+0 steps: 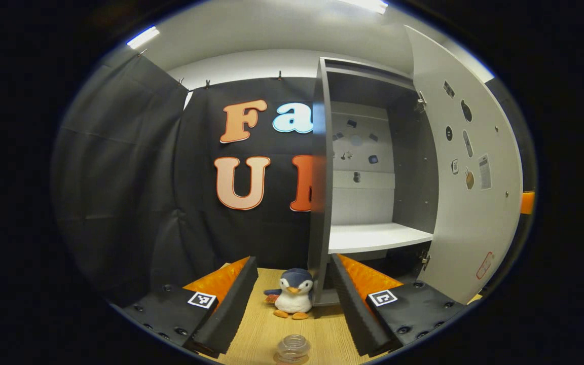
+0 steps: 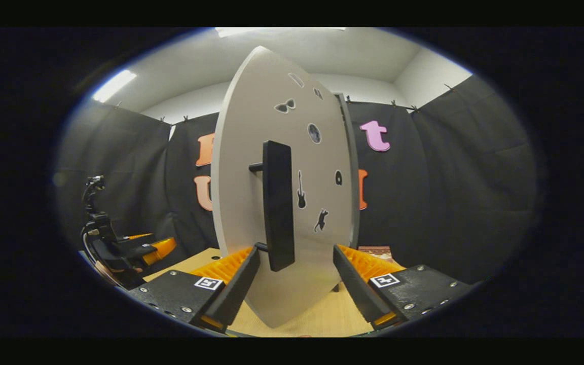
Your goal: Open the cabinet door with the right hand, grasp the bottle in the cabinet with the left hand and place it on the coaster, then close the cabinet door with the right hand.
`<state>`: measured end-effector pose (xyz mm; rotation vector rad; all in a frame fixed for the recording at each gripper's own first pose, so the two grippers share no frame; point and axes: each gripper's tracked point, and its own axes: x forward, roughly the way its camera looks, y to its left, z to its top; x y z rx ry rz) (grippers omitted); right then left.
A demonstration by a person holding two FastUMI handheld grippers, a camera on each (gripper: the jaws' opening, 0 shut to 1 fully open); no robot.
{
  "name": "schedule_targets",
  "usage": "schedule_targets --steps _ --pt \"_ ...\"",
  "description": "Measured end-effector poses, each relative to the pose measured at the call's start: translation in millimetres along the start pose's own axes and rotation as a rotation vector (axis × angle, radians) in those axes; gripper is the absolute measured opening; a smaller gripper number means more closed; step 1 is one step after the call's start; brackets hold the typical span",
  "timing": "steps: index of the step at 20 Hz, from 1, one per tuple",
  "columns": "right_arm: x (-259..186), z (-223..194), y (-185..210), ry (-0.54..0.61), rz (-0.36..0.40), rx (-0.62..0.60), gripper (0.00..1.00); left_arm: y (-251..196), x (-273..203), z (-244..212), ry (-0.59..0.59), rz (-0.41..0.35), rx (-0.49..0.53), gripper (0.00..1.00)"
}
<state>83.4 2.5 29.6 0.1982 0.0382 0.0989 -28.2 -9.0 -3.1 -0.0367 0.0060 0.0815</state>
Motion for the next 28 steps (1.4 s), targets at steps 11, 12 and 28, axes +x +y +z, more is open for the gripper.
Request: schedule_targets --steps 11,12,28 --pt "103.8 -7.9 79.4 0.003 0.089 0.034 0.96 58.9 26.0 -10.9 0.010 0.067 -0.014 0.94" --pt "112.6 -8.7 85.2 0.004 0.091 0.036 0.96 61.3 30.1 -12.3 0.010 0.065 -0.012 0.94" --pt "210.5 -28.5 105.5 0.013 -0.034 0.055 0.95 63.3 92.8 -6.3 -0.002 -0.073 -0.010 0.93"
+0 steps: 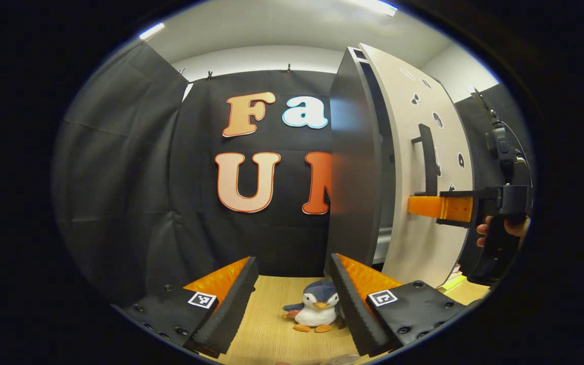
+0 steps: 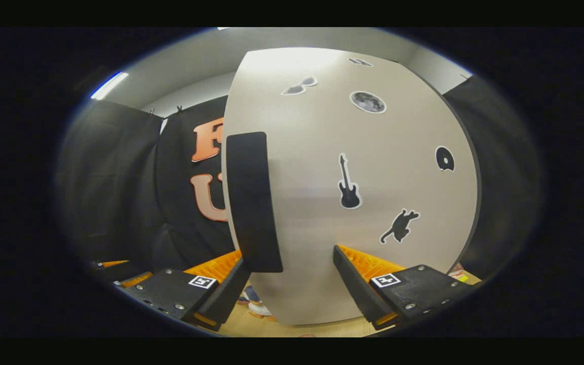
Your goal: Open the cabinet door with the right hand, grasp the bottle in the cabinet with the left hand and place it on the coaster, then close the cabinet door with the right hand.
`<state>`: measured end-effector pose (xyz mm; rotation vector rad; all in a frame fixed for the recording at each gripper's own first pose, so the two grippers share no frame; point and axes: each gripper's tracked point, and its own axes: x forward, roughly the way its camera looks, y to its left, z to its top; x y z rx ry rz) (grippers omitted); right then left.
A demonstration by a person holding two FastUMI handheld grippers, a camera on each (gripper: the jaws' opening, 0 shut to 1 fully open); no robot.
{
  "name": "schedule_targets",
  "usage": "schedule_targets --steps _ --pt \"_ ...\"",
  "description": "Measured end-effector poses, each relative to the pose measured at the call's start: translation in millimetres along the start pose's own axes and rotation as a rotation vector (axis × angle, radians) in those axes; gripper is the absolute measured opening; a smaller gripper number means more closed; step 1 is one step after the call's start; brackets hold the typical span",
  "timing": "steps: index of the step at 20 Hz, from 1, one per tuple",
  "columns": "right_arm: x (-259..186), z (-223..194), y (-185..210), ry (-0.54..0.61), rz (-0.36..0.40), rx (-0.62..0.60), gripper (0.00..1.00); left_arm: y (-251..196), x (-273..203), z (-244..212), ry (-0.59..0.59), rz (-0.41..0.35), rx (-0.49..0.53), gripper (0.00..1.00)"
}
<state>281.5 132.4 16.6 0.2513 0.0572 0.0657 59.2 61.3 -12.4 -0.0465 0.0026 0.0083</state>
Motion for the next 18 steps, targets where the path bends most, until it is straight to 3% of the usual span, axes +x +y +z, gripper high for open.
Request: schedule_targets --steps 6,11,18 --pt "18.1 -3.3 -6.9 -0.008 -0.059 -0.010 0.95 -2.4 5.3 0.6 0.002 -0.054 -0.007 0.93" --pt "24.9 -5.1 -10.0 -0.009 -0.074 -0.016 0.93 0.0 1.0 6.2 -0.002 -0.040 -0.011 0.94" --pt "14.2 -2.1 -1.9 -0.004 0.015 -0.009 0.96 -2.4 -13.7 11.4 -0.008 0.038 0.000 0.93"
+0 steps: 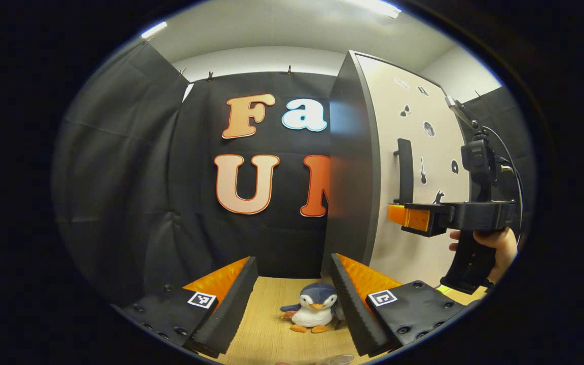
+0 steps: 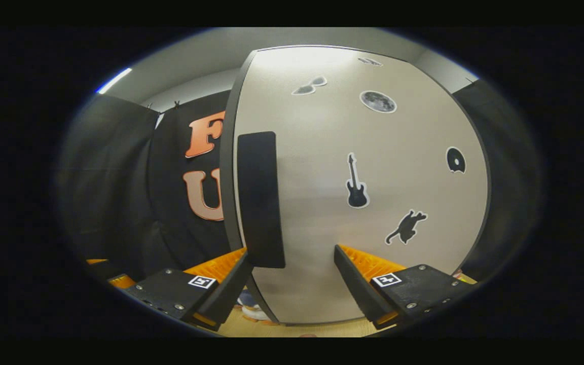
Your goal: Open the cabinet door with the right hand, grasp the bottle in the cabinet with the left hand and place it on the coaster, then close the cabinet door with the right hand.
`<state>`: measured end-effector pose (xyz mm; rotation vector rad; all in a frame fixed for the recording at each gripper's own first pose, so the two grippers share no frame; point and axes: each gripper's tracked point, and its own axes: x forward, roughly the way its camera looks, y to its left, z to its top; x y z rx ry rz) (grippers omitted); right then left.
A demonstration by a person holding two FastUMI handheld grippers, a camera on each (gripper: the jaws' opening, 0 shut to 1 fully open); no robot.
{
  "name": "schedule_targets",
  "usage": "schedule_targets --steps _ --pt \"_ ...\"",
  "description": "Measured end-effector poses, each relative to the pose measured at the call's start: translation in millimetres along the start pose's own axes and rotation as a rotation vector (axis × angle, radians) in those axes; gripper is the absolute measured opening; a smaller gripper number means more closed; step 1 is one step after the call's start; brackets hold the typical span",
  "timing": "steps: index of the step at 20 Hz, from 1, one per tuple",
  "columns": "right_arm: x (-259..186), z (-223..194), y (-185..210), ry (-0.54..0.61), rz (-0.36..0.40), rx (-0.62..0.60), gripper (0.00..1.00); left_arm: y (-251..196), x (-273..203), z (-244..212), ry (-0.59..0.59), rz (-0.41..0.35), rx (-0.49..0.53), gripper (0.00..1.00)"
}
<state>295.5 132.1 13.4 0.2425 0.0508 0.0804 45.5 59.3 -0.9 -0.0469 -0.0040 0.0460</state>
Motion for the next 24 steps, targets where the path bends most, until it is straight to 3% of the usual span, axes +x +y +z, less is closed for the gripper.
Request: schedule_targets --steps 7,14,17,24 --pt "-69.8 18.1 -8.7 -0.039 0.104 0.001 0.96 -23.0 -11.3 11.3 -0.012 0.063 0.004 0.93" --pt "-135.6 30.4 -62.6 -0.050 0.103 -0.055 0.99 -60.8 -26.6 20.9 -0.025 0.096 -0.008 0.93" --pt "-158.8 31.5 -83.2 -0.059 0.101 -0.098 0.96 -71.4 -31.8 28.5 -0.039 0.121 0.008 0.94" --pt "-184.4 11.6 -103.7 -0.037 0.130 -0.158 0.96 -103.3 -37.8 40.5 -0.048 0.123 0.057 0.94"
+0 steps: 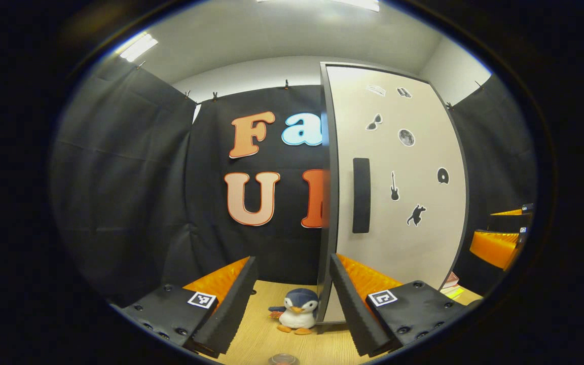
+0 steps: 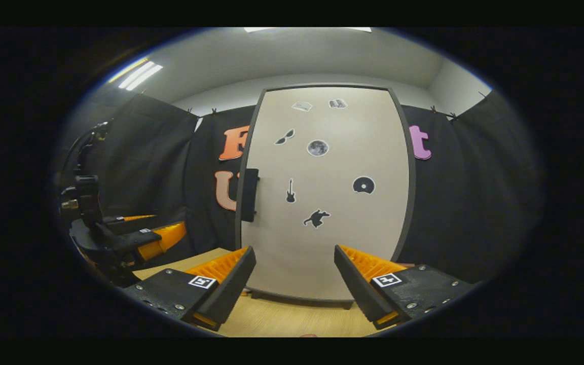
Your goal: Open the cabinet door with the right hand, grasp the bottle in the cabinet with the left hand and place it on the coaster, then close the cabinet door with the right hand.
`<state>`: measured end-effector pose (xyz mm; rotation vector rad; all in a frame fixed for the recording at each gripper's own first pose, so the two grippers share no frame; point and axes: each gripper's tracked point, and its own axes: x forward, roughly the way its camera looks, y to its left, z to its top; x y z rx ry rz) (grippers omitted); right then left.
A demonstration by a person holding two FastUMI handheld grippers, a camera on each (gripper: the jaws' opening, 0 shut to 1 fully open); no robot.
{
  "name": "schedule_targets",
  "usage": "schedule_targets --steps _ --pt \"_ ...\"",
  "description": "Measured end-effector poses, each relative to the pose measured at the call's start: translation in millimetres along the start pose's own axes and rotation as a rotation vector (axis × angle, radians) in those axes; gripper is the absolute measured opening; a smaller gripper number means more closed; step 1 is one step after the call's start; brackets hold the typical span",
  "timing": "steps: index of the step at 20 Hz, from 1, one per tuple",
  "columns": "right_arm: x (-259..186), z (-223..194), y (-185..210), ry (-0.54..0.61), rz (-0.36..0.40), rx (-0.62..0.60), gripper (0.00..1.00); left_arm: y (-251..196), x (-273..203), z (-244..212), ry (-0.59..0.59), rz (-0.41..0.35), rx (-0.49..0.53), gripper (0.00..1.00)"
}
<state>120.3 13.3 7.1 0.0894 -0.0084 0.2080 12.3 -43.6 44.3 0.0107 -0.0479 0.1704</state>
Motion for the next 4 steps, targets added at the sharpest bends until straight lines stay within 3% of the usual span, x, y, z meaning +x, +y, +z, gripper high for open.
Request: schedule_targets --steps 4 --pt "3.1 -0.3 -0.4 -0.015 0.009 0.042 0.96 -10.0 1.0 4.1 -0.001 -0.023 0.018 0.94"
